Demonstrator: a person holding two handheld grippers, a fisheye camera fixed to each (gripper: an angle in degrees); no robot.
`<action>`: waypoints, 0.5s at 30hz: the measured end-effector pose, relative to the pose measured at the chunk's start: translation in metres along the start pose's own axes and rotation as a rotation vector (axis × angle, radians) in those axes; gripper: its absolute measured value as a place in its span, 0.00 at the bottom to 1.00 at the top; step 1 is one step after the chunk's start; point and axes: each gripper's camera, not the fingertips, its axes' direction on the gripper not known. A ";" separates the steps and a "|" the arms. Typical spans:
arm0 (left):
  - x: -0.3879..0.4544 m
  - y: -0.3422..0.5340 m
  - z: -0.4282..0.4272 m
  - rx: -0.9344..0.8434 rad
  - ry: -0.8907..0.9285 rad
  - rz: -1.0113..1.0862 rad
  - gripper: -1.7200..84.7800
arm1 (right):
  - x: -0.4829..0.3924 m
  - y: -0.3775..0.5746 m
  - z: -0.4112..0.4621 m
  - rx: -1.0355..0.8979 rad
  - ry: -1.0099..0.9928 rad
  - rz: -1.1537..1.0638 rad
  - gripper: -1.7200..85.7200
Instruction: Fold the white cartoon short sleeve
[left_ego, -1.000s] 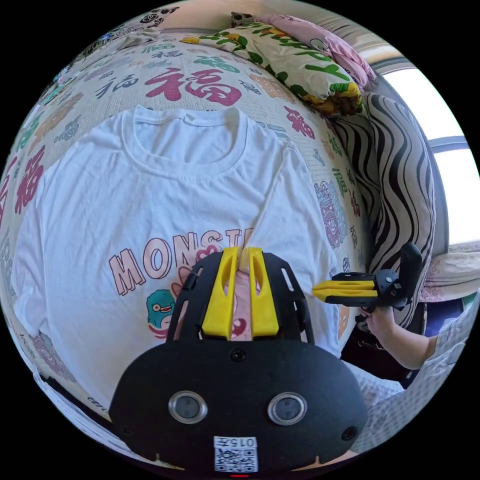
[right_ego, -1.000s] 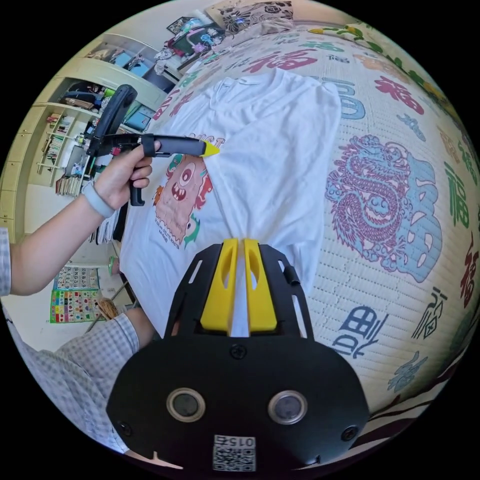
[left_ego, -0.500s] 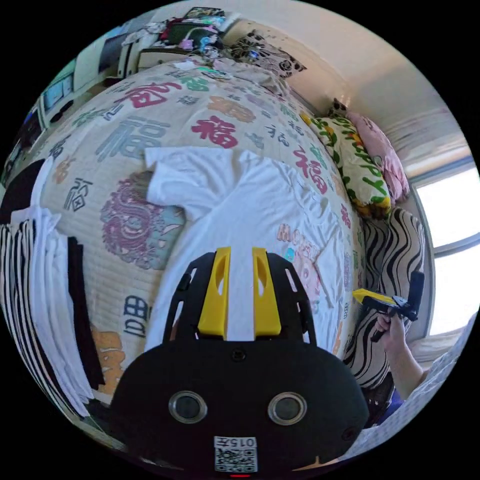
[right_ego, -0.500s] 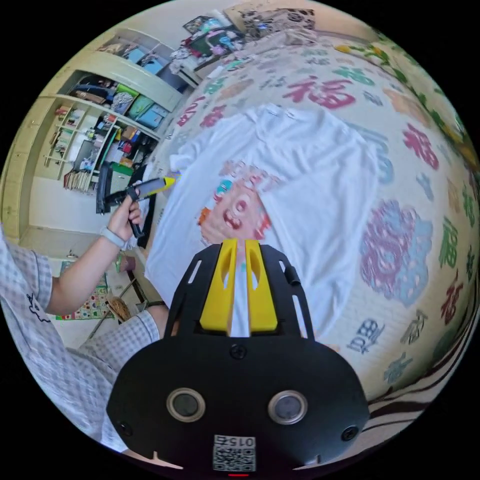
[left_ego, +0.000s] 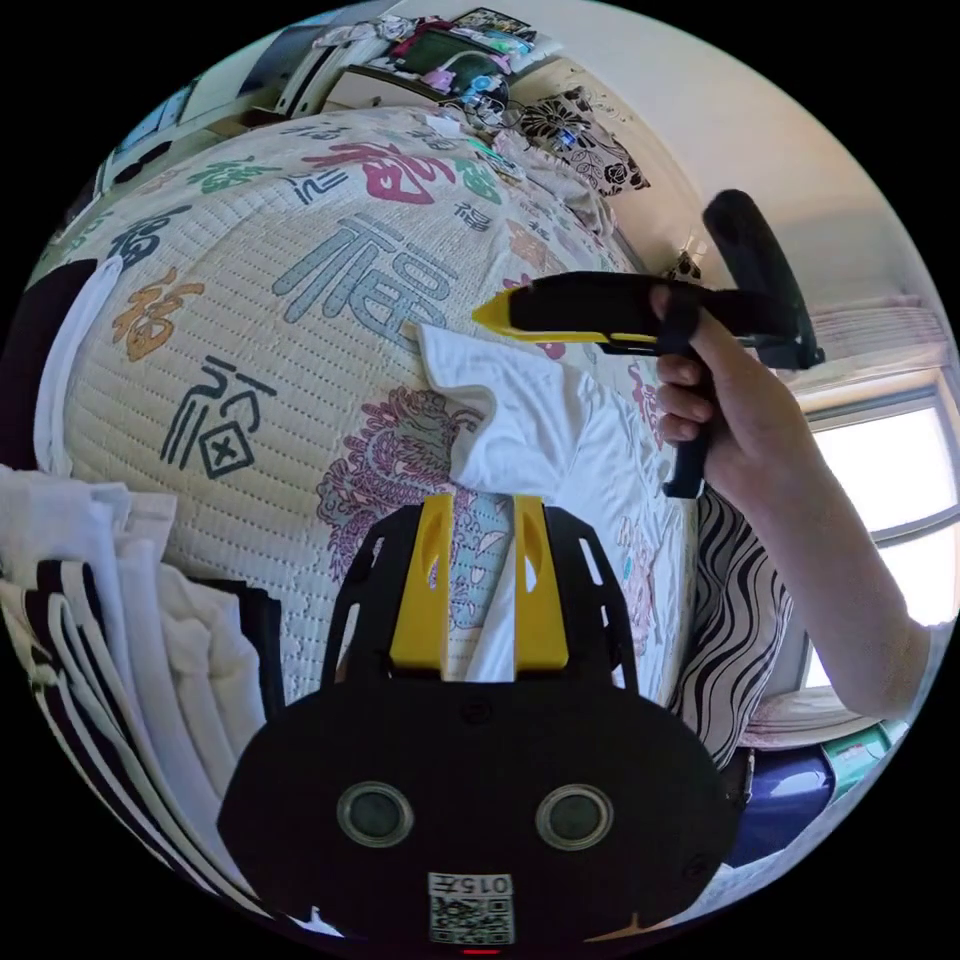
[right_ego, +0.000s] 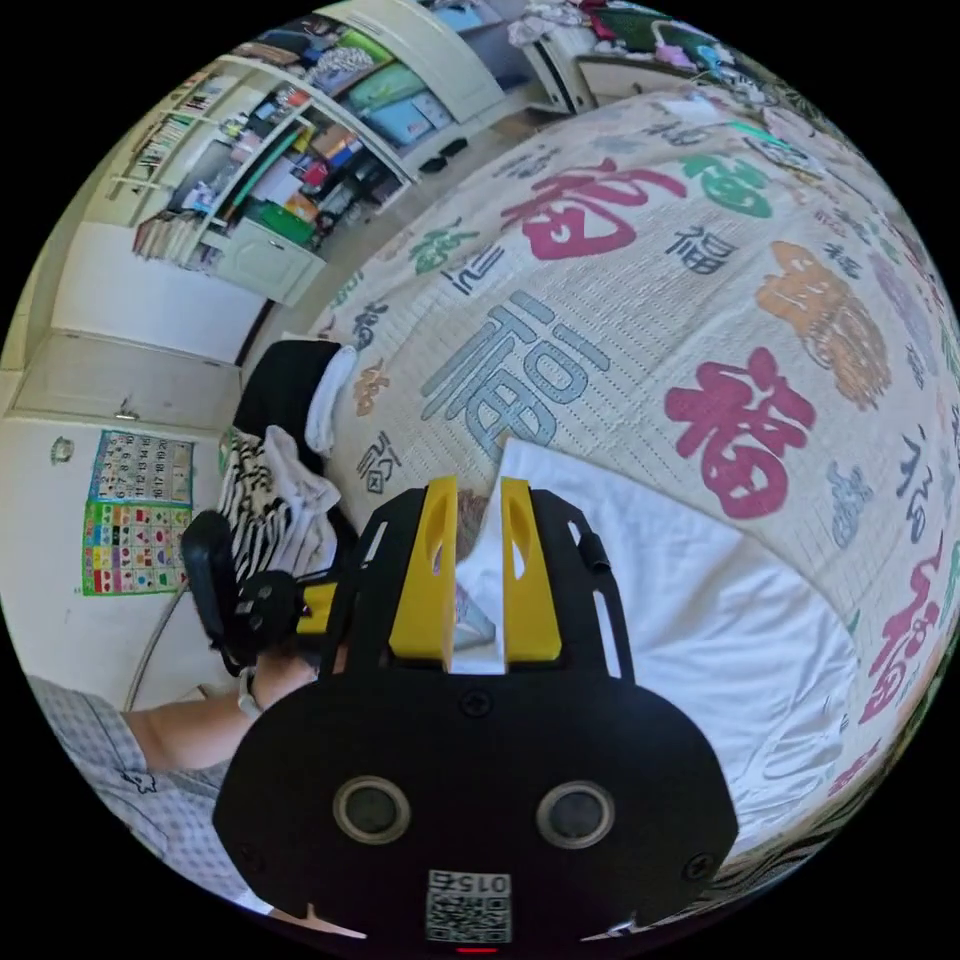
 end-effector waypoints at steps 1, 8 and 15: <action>-0.001 0.000 -0.003 -0.003 0.012 0.001 0.13 | -0.001 -0.008 0.003 -0.026 0.018 0.013 0.11; -0.017 0.007 -0.037 -0.017 0.069 -0.025 0.13 | -0.023 -0.037 -0.010 -0.150 0.165 0.038 0.04; -0.008 -0.004 -0.043 -0.044 0.075 0.091 0.16 | -0.017 -0.020 -0.092 -0.012 -0.027 0.102 0.02</action>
